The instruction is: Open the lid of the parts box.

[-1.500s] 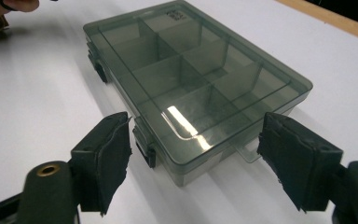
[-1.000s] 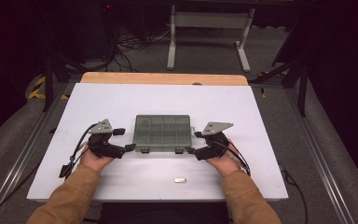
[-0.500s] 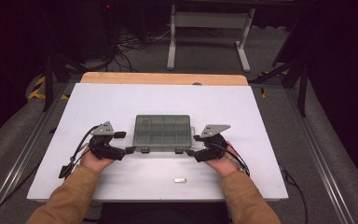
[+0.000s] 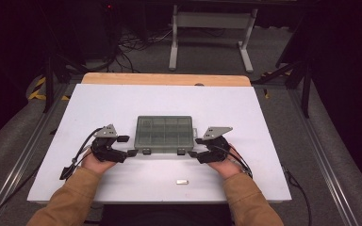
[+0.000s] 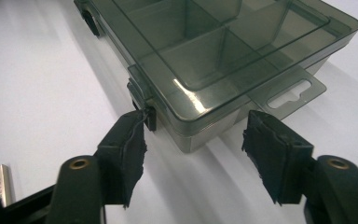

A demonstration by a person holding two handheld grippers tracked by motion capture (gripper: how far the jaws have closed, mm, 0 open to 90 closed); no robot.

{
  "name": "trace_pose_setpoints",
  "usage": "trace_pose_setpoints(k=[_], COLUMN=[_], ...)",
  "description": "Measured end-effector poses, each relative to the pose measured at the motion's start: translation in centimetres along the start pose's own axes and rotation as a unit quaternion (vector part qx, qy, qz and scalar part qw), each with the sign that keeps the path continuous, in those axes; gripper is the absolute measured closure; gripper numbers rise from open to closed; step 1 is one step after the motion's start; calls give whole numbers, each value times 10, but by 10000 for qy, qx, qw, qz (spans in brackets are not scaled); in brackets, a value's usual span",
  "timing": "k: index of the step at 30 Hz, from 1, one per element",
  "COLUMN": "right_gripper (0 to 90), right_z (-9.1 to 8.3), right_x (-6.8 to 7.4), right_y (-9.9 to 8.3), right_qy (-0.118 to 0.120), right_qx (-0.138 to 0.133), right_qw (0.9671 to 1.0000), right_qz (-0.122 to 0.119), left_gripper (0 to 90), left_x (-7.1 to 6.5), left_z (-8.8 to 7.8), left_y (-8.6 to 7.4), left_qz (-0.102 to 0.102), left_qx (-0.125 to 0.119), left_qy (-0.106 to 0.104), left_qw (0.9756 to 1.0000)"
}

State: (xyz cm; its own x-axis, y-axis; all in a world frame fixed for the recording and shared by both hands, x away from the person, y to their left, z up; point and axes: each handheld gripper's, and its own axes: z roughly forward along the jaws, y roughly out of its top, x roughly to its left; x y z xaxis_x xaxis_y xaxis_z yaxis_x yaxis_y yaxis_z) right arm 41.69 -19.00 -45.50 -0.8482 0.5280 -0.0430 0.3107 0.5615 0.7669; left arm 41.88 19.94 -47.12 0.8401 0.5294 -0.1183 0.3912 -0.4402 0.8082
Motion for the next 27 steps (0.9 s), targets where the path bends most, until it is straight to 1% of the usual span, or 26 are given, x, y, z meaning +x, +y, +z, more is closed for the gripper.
trace_pose_setpoints(k=[1, 11, 17, 27], right_gripper=[443, 554, 585, 594], right_z=[0, 0, 0, 0], right_x=[1, 2, 2, 3], right_y=[0, 0, 0, -1], right_qy=[-16, -69, -103, -115], right_qx=[25, 57, 82, 103], right_qw=[10000, 9999, 9998, 9998], right_qz=[-41, -123, -145, -153], left_gripper=[283, 290, 289, 290], left_x=[0, 0, 0, 0], left_z=[0, 1, 0, 1], left_y=[0, 0, 0, 0], left_qz=[12, 11, 17, 8], left_qx=[13, 49, 47, 65], left_qy=[7, -14, -3, -20], left_qw=[10000, 10000, 10000, 10000])
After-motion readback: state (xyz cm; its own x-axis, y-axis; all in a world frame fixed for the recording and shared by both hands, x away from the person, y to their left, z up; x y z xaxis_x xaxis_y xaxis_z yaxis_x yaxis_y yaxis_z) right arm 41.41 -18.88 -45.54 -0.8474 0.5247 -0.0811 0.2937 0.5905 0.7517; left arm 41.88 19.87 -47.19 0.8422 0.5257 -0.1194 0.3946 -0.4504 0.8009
